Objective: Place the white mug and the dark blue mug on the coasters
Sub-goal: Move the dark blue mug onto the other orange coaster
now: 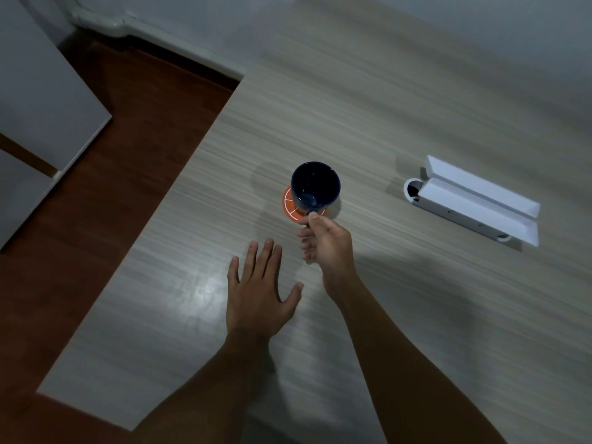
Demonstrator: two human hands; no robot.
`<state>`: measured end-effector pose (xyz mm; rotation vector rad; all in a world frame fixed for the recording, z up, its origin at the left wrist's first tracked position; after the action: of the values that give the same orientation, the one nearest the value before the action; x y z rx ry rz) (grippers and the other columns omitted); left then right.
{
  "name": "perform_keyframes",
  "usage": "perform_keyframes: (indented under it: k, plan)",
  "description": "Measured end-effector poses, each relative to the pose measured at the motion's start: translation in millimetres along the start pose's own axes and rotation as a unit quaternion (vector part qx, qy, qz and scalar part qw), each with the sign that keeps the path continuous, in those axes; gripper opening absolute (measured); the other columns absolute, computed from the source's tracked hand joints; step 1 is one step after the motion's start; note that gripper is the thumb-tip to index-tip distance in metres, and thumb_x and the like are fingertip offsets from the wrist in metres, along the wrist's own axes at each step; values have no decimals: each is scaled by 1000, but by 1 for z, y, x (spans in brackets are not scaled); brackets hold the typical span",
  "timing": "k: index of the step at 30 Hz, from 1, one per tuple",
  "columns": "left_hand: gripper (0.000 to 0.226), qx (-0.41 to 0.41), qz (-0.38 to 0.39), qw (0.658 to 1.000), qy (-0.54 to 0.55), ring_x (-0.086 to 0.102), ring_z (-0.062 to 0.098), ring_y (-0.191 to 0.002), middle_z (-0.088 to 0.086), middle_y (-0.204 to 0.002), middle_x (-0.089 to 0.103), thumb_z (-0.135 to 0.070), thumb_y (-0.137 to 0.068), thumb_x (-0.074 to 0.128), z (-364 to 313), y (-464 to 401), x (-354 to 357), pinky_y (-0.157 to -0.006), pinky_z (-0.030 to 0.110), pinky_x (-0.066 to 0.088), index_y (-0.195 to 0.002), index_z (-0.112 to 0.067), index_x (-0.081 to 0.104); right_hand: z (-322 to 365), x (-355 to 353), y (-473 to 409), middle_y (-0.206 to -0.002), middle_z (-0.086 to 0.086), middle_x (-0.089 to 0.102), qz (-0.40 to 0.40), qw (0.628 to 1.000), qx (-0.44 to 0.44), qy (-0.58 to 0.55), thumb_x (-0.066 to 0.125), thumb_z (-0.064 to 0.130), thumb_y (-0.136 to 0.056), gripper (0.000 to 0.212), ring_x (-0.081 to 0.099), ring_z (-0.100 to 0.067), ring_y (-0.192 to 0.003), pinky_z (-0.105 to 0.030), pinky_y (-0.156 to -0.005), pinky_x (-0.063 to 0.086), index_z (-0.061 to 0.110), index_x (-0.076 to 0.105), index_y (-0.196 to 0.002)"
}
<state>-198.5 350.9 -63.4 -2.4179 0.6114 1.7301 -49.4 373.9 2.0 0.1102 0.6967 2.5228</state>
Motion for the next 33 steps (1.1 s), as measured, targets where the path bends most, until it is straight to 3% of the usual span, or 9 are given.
perform_keyframes:
  k: [5, 12, 17, 33]
  plan:
    - [84, 3, -6, 1000, 4, 4, 21, -159, -1, -171, 15, -70, -94, 38, 0, 0, 0, -126, 54, 8, -161, -21, 23, 1, 0, 0, -71, -3, 67, -29, 999, 17, 0, 60, 29, -97, 26, 51, -12, -53, -28, -54, 46, 13, 78, -85]
    - [85, 3, -3, 1000, 8, 4, 20, -159, -1, -171, 16, -71, -94, 37, 0, 0, 1, -126, 54, 7, -161, -21, 23, 9, 5, 2, -82, -9, 76, 11, 999, 2, 40, 57, 24, -99, 27, 54, -12, -60, -24, -54, 45, 6, 76, -98]
    - [85, 4, -10, 1000, 10, 6, 20, -159, -1, -171, 17, -71, -93, 38, 2, 0, 1, -126, 53, 6, -160, -21, 24, 10, 6, 0, -86, -13, 77, 0, 1000, -17, -4, 57, 21, -99, 26, 56, -14, -64, -22, -55, 46, 3, 76, -103]
    - [84, 8, -8, 1000, -19, 7, 22, -158, 1, -170, 19, -71, -95, 34, 1, 0, 3, -126, 54, 8, -160, -19, 25, 1, 10, 7, -89, -11, 77, 22, 1000, -2, 1, 58, 24, -99, 20, 61, -15, -68, -25, -55, 48, 13, 75, -98]
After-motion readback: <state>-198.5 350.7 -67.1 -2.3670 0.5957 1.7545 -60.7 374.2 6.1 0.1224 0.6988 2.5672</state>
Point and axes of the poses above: each hand's wrist, its own y-axis away from the middle knuckle, its own x-axis out of the palm, z = x × y, the point moved 5 cm from there along -y, towards the middle knuckle
